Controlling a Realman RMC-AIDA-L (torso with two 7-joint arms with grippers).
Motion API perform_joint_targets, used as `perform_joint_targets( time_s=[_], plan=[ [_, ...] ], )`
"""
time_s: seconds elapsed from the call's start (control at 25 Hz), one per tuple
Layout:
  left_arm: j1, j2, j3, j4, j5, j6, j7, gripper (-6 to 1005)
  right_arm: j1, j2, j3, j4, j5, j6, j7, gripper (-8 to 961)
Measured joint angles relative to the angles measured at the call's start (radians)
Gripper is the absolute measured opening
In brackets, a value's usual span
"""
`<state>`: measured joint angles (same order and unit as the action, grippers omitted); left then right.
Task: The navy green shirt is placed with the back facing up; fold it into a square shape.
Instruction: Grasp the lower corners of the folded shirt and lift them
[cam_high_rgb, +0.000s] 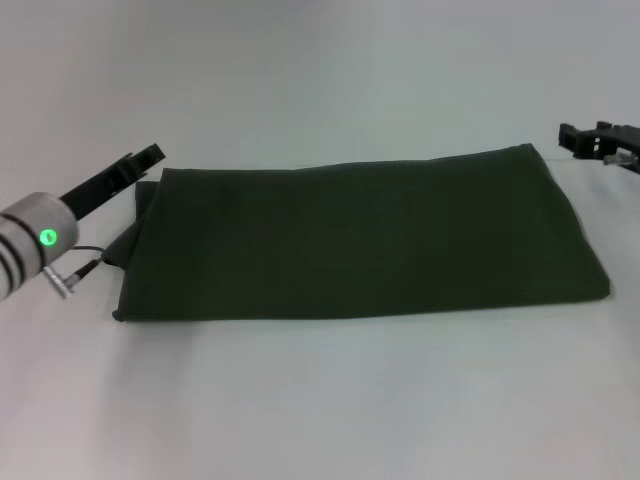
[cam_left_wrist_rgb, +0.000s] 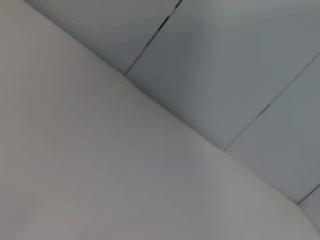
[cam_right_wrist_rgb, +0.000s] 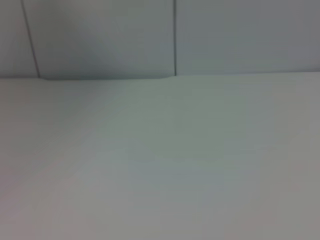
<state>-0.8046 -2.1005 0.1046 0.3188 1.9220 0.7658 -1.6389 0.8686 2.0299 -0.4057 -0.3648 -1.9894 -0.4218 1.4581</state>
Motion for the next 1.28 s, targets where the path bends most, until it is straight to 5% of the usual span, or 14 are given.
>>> perform_joint_targets(
  time_s=[0.2,0.32,0.56,0.92,1.28],
  plan=[
    [0.091,0.032,0.003,0.024,0.009,0.294,-0.005,579,-0.128,-0.012,0.002,-0.119,0.075,-0.284,0.05,506],
    [0.144,0.033,0.03,0.073,0.047,0.475,-0.016,653,-0.218,-0.044,-0.001,-0.139,0.164,-0.513,0.052,675],
    [0.209,0.025,0.079,0.171,0.169,0.603,-0.162,699,-0.327,-0.11,-0.007,-0.135,0.178,-0.831,0.066,675],
    [0.242,0.026,0.069,0.204,0.273,0.537,-0.48,731,-0.348,-0.128,-0.01,-0.138,0.103,-0.884,0.089,674],
    [0.267,0.02,0.033,0.198,0.277,0.531,-0.589,729,-0.344,-0.128,-0.026,-0.139,0.056,-0.89,0.077,673]
  ],
)
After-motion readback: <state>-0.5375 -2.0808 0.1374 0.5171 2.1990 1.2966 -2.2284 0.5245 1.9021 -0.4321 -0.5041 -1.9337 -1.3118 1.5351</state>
